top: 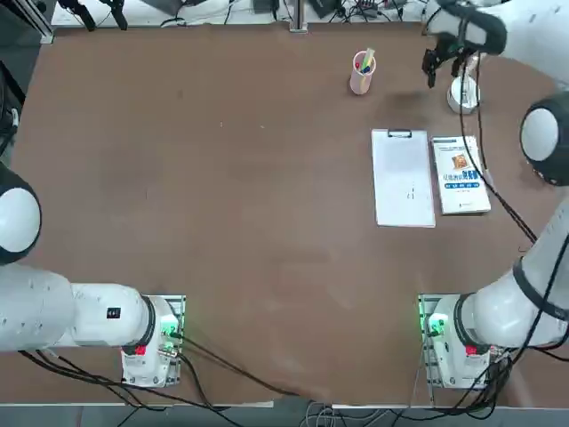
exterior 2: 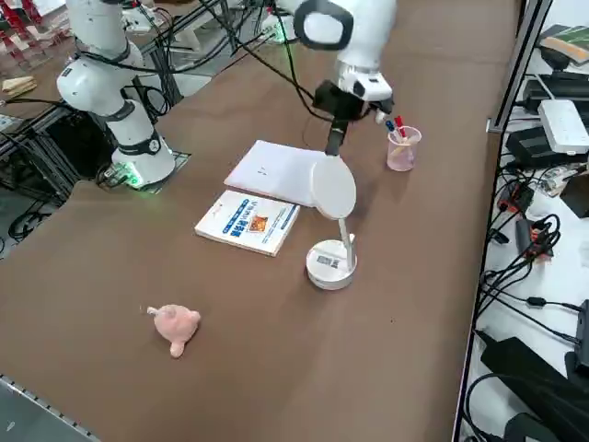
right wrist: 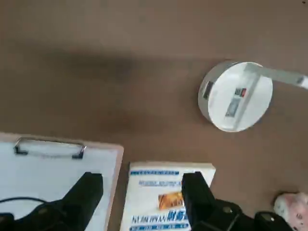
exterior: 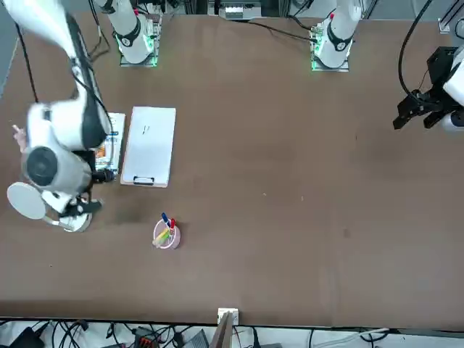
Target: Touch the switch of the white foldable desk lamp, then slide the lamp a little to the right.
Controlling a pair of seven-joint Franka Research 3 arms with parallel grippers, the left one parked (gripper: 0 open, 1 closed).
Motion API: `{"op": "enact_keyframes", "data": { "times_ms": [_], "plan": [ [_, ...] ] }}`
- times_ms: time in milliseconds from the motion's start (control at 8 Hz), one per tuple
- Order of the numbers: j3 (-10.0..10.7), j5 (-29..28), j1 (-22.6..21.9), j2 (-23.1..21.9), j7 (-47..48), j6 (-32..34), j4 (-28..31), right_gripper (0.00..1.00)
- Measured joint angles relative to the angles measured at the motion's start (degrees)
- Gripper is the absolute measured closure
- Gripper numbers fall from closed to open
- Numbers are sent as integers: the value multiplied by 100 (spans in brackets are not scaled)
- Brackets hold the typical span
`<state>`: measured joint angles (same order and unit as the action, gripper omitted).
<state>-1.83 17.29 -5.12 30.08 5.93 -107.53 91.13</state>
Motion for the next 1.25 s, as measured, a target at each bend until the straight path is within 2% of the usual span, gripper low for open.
{"op": "enact_keyframes", "data": {
  "times_ms": [250,500,750,1000,1250],
  "plan": [
    [79,82,110,245,198,-524,213,0],
    [118,117,332,253,200,-1211,639,0],
    [126,415,474,240,200,-1559,786,0],
    [131,779,634,243,197,-2229,1017,0],
    [131,1243,711,285,199,-2504,1175,0]
  ]
}}
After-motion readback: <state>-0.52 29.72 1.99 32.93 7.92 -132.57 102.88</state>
